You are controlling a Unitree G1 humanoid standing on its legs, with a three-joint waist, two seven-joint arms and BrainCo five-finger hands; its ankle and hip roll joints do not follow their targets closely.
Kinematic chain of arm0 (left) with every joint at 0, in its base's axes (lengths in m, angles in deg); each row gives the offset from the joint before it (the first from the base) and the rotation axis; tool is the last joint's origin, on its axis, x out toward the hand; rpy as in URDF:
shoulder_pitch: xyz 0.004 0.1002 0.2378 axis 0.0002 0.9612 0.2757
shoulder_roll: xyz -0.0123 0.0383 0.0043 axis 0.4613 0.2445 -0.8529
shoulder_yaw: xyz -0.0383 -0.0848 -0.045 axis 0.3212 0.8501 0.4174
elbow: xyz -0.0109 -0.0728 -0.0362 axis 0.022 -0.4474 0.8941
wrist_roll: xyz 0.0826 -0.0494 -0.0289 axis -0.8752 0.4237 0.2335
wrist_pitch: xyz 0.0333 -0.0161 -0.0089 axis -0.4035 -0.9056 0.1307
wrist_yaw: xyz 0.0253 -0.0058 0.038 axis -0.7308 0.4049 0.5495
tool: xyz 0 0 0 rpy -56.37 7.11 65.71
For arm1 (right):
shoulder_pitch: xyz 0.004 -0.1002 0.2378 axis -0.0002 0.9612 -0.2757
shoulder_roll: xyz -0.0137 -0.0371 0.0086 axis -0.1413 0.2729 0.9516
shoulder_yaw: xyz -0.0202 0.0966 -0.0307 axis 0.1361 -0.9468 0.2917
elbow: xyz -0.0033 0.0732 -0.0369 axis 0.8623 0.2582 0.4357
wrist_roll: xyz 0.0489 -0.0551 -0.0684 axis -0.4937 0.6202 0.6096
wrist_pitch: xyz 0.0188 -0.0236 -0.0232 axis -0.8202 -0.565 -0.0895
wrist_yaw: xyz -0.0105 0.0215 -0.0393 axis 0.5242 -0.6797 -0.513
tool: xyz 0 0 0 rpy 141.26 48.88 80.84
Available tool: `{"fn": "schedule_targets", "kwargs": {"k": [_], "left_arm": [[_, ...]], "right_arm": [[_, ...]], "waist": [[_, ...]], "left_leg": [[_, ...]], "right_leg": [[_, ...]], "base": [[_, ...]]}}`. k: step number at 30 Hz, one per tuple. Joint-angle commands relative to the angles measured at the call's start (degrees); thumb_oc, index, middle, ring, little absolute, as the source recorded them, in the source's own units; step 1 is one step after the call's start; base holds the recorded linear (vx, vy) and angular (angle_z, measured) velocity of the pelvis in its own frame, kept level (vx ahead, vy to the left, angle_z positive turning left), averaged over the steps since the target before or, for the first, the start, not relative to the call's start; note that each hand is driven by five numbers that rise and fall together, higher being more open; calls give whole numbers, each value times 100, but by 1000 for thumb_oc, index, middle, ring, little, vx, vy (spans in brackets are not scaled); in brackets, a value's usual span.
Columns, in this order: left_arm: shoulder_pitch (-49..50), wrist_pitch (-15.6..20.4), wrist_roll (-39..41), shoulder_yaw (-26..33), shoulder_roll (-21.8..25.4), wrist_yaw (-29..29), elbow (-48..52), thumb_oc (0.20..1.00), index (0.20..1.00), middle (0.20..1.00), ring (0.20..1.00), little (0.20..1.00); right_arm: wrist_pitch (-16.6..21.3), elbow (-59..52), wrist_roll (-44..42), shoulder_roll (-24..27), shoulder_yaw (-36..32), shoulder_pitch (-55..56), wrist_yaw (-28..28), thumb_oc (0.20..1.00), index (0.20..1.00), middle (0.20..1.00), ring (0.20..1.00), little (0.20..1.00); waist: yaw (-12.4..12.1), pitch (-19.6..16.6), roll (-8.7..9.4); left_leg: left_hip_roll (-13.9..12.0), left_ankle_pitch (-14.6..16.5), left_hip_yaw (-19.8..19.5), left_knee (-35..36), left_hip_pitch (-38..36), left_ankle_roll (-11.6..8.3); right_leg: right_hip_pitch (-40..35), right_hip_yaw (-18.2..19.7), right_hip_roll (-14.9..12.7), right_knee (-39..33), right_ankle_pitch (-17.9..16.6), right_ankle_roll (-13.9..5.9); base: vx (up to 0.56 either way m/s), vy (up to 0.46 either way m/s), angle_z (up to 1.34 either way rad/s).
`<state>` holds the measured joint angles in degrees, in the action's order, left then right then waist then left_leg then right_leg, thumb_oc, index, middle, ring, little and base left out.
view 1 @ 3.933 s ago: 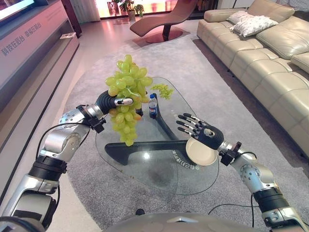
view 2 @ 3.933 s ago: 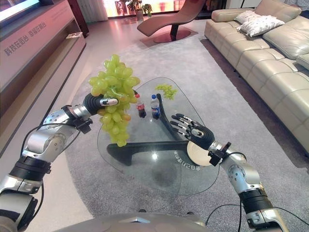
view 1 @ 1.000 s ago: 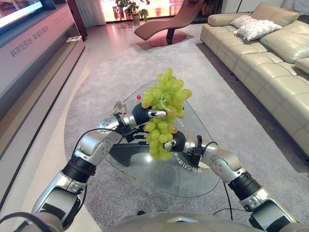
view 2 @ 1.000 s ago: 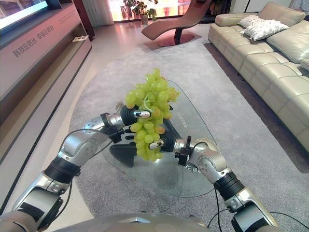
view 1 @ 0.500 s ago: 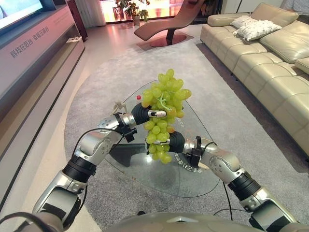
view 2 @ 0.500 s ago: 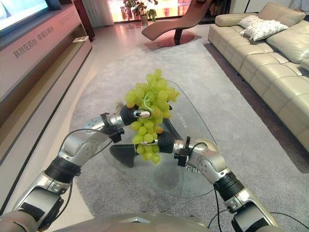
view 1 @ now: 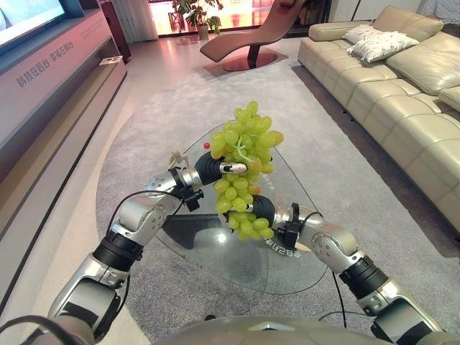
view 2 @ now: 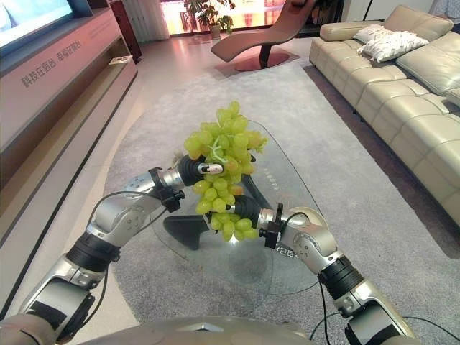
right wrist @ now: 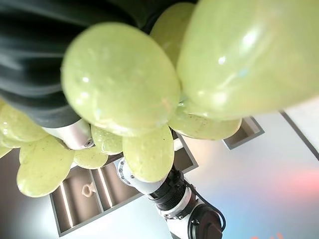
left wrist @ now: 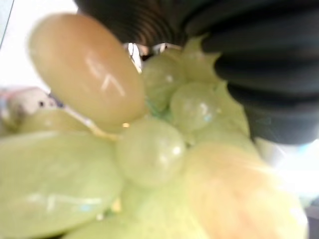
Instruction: Pick up fruits into the plate
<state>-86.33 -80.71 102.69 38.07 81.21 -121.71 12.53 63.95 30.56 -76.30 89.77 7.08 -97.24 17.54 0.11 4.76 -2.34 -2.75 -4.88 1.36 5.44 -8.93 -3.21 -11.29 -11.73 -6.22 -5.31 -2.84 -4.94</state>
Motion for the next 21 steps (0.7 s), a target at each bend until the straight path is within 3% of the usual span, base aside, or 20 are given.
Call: {"fn": "schedule_targets", "kwargs": {"k": [1, 13, 21], "left_arm": [[-286, 294, -247, 124, 70, 31, -263, 1000, 1000, 1000, 1000, 1000], [257, 218, -417, 568, 395, -341, -477, 1000, 1000, 1000, 1000, 1000], [1026, 216, -632, 1142, 565, -343, -742, 1000, 1000, 1000, 1000, 1000]], "right_arm": [[474, -402, -341, -413, -338, -292, -59, 200, 200, 200, 200, 200], [741, -401, -444, -133, -970, 101, -108, 200, 200, 200, 200, 200], [1138, -180, -489, 104, -1662, 617, -145, 200, 200, 200, 200, 200]], "waist": [[-123, -11, 248], [-140, -7, 215], [-189, 39, 201]], "left_leg": [[125, 837, 349, -72, -484, 68], [94, 816, 380, -69, -454, 47], [78, 807, 353, -76, -434, 38]], "right_leg": [[-68, 273, -250, 31, 158, -283], [-36, 187, -277, 31, 138, -313], [-25, 107, -301, 31, 126, -326]], "base": [[0, 0, 0], [0, 0, 0], [0, 0, 0]]}}
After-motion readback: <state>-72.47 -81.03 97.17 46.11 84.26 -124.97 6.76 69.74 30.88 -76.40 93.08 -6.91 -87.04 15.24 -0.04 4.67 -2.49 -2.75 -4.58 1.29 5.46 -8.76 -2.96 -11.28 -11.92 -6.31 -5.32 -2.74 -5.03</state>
